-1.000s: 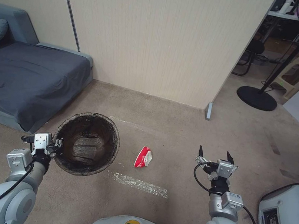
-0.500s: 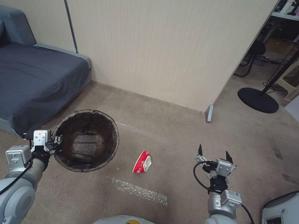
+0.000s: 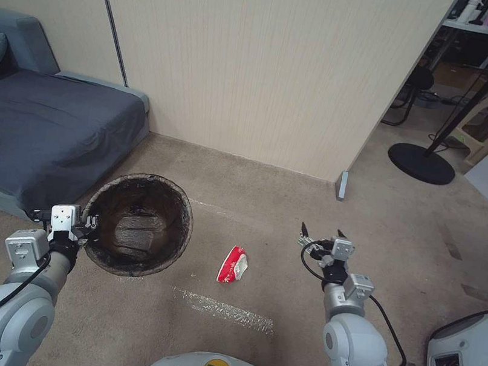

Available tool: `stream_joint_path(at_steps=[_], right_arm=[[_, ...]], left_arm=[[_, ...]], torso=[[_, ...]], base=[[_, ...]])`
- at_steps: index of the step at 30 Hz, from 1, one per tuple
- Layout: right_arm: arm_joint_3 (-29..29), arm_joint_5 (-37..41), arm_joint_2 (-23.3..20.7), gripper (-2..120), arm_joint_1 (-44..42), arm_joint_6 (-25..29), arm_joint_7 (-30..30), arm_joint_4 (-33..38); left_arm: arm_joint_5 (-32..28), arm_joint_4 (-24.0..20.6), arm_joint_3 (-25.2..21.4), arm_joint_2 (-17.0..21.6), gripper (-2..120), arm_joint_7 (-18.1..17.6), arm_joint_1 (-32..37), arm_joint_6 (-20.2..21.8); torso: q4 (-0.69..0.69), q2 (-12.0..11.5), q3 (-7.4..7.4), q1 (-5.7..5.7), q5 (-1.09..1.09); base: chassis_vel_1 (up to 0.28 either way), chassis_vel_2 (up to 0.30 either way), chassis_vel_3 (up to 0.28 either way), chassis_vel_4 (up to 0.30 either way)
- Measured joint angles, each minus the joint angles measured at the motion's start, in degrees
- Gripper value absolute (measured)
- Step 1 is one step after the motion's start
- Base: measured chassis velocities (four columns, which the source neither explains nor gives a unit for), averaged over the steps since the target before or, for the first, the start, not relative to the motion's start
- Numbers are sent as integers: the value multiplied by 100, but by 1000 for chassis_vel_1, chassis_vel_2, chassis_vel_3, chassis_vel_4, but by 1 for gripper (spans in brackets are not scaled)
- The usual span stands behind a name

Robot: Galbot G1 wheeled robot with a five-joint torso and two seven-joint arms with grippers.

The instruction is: Pick up the trash bin, then pick up the garbage from the floor and place it into the trash bin.

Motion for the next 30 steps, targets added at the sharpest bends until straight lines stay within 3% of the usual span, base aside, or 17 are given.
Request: stream_joint_path(at_steps=[8,11,19,21,30], right_arm=[[-659,947,-502,100,505,-326,295,-527],[-1281,1570,-644,100,935,-490,692,-1154],[-1863,2450,-654,100,1528,-871,1311,-1709],[-2006,2978,-591,100,1816,-1032,1629,-1938],[-2366,3441,-432,100,2472,-1098,1884,-2889]], left_arm=[[-73,-63,59,65,4,-139,-37,94],[-99,-123,33,119,4,-166,-35,109],[-120,-219,33,157,4,-172,27,126],[-120,-227,36,181,4,-181,13,129],[-128,-314,40,203,4,-205,43,159]], torso=[[-2,0,0,0,-1],[-2,0,0,0,-2],[-2,0,0,0,-1],[-2,0,0,0,-2],[-2,0,0,0,-1]], base=[[0,0,0,0],[0,0,0,0],[0,0,0,0],[0,0,0,0],[0,0,0,0]])
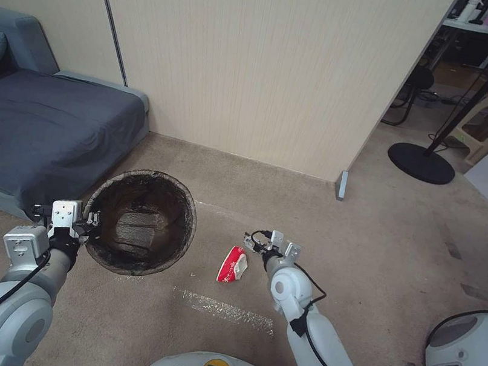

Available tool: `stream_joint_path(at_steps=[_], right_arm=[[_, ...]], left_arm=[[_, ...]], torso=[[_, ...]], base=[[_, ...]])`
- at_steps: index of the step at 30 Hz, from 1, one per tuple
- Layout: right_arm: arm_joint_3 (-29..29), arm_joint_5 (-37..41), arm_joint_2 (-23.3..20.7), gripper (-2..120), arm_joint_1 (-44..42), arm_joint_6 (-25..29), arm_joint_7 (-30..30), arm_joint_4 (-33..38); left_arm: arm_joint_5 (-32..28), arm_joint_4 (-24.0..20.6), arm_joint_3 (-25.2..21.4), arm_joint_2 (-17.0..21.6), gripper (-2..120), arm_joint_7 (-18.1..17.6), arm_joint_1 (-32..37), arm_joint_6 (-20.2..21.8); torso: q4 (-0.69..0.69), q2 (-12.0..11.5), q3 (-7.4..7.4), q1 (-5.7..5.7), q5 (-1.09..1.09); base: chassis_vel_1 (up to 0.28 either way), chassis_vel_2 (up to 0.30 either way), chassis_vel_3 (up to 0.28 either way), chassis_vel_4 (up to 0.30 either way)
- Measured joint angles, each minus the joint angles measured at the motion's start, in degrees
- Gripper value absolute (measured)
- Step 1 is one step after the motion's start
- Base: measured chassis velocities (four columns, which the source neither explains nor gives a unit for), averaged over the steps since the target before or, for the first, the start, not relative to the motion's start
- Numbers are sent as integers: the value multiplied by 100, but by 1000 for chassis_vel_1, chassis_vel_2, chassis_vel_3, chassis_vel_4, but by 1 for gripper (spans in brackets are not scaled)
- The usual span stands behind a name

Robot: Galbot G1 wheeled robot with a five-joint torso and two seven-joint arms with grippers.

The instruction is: Pick up the trash bin, then pick up the garbage from the floor and place it into the trash bin.

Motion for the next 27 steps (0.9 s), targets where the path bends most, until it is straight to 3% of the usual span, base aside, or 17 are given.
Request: stream_joint_path(at_steps=[17,27], right_arm=[[-431,138,274,100,226,-62,598,-826],[-509,49,677,100,177,-23,785,-1210]], left_arm=[[2,-62,6,-78,4,-7,43,30],[34,-45,18,-67,4,-2,37,30]], torso=[[-1,0,0,0,-1],[0,0,0,0,-1]], base=[[0,0,0,0],[0,0,0,0]])
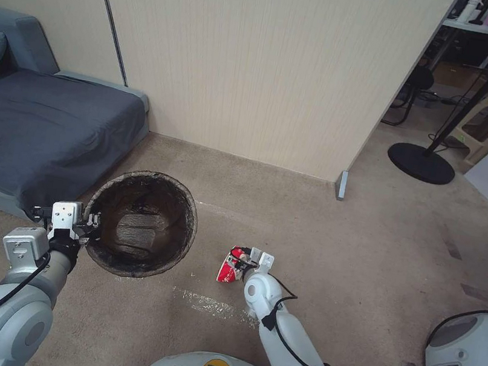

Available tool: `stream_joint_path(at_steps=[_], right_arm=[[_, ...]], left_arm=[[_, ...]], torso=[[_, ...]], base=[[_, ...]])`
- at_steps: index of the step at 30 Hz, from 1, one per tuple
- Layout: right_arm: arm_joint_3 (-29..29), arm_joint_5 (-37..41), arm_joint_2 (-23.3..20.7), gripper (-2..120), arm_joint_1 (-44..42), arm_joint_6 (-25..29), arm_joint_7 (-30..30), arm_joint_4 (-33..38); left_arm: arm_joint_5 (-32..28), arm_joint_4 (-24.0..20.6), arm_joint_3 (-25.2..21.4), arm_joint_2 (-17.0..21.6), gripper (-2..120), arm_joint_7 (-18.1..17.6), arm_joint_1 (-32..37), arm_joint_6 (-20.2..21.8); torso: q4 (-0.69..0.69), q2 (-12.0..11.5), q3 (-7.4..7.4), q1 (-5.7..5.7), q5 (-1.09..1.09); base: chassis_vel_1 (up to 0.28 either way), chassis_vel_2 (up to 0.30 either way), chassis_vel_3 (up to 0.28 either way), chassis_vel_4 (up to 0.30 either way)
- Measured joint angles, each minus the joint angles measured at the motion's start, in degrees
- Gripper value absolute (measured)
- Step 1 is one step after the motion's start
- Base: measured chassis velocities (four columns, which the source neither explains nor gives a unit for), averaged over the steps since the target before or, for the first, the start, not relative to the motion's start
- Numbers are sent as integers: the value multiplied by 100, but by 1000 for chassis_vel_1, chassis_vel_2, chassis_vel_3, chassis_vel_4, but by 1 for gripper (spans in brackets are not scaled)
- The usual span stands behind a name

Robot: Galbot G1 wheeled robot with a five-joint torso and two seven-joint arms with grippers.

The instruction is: Pick up the trash bin, then pick up the garbage from the floor and place it into the trash bin.

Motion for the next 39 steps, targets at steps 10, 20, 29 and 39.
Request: stream_joint_path(at_steps=[10,20,29,39], right_arm=[[-68,-45,329,97,39,80,85,-352],[-62,-43,434,64,56,124,87,-492],[-48,-39,520,30,167,150,79,-683],[-51,-13,585,0,261,222,48,-837]], left_arm=[[-9,-30,-13,12,4,4,36,0],[-13,-33,-4,-14,4,17,54,0],[-43,-33,-21,-21,4,25,108,2],[-75,-33,-21,4,4,33,110,20]], torso=[[0,0,0,0,0],[0,0,0,0,0],[0,0,0,0,1],[0,0,0,0,0]], base=[[0,0,0,0],[0,0,0,0],[0,0,0,0],[0,0,0,0]])
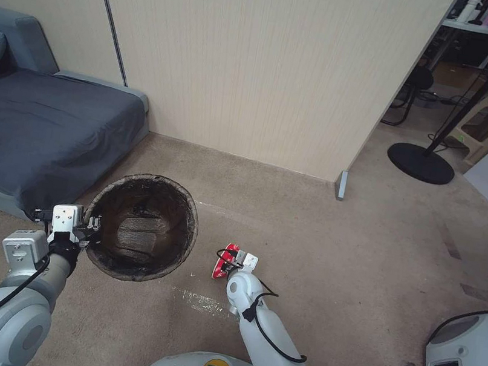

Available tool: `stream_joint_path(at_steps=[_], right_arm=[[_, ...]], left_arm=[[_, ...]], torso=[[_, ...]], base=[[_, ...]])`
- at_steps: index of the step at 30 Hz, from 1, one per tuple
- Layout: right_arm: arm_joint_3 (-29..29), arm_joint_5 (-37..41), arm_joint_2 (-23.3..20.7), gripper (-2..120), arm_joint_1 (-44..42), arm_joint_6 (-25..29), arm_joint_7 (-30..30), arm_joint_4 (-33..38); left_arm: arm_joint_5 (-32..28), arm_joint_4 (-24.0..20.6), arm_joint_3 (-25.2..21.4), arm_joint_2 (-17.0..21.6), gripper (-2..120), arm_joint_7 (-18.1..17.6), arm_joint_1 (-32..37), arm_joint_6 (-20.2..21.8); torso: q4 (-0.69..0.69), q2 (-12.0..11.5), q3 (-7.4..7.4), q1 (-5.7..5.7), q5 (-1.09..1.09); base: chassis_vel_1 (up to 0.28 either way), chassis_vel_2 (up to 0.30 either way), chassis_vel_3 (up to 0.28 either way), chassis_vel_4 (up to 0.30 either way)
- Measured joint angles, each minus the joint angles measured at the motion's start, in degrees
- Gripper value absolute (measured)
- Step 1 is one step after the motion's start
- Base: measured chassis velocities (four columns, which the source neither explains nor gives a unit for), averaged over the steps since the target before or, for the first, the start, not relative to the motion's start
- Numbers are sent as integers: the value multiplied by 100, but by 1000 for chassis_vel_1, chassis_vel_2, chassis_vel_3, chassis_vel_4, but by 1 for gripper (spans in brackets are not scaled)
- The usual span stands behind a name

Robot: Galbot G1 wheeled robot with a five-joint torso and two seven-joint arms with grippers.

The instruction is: Pick up the trash bin, then pick up the garbage from the floor and place it into the trash bin.

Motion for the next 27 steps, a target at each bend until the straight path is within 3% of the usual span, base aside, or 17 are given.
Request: stream_joint_path(at_steps=[11,16,19,21,26,27], right_arm=[[48,-63,-31,0,-17,42,-126,0],[174,-619,-176,0,-108,151,-269,308],[328,-1103,-403,0,-241,213,-437,832],[417,-1290,-761,0,-372,192,-630,1579],[602,-1241,-1308,0,-573,10,-975,3010],[602,-1241,-1308,0,-573,10,-975,3010]], left_arm=[[-13,0,26,31,4,5,0,8],[-12,1,46,27,4,6,1,12],[-16,2,55,35,4,9,2,20],[-32,2,71,60,4,11,-5,36],[-50,19,125,112,4,8,-51,65],[-50,19,125,112,4,8,-51,65]], torso=[[2,0,0,0,3],[2,0,0,0,3],[-1,0,0,0,1],[0,0,0,0,1],[1,0,0,0,1],[1,0,0,0,1]], base=[[0,0,0,0],[0,0,0,0],[0,0,0,0],[0,0,0,0],[0,0,0,0],[0,0,0,0]])
